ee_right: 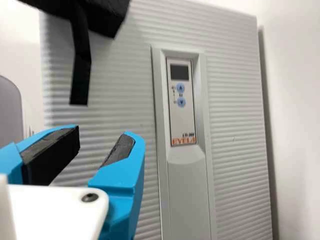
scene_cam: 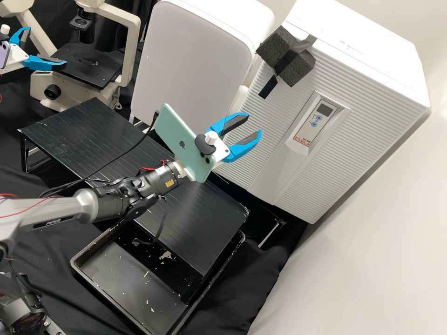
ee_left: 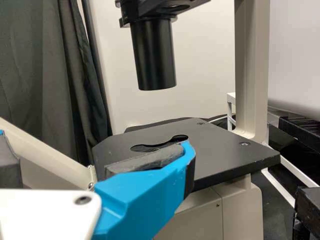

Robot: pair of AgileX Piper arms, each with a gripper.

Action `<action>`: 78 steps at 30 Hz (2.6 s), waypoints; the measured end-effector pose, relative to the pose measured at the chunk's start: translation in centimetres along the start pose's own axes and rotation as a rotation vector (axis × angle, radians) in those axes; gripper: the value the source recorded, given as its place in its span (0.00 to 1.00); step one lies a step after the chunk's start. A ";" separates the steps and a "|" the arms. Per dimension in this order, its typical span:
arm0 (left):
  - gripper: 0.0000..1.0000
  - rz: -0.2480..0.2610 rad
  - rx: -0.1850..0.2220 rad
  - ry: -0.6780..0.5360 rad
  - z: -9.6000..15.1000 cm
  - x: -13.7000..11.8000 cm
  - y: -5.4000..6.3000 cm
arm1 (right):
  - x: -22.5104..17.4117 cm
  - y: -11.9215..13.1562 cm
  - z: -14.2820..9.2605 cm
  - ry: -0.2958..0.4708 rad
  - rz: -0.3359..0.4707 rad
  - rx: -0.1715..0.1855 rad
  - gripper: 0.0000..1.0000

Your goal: Open the incubator door

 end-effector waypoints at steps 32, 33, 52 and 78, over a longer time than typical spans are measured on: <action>1.00 0.000 0.000 0.000 0.0 0.0 0.0 | 3.8 -5.9 -3.6 -0.160 0.026 -0.248 1.00; 1.00 0.000 0.000 0.000 0.0 0.0 0.0 | 3.8 -5.9 -3.5 -0.162 0.027 -0.248 1.00; 1.00 0.000 0.000 0.000 0.0 0.0 0.0 | 3.6 -6.4 -4.2 -0.192 0.012 -0.258 1.00; 1.00 0.000 0.000 0.000 0.0 0.0 0.0 | 4.7 -6.4 -3.6 -0.233 0.027 -0.274 1.00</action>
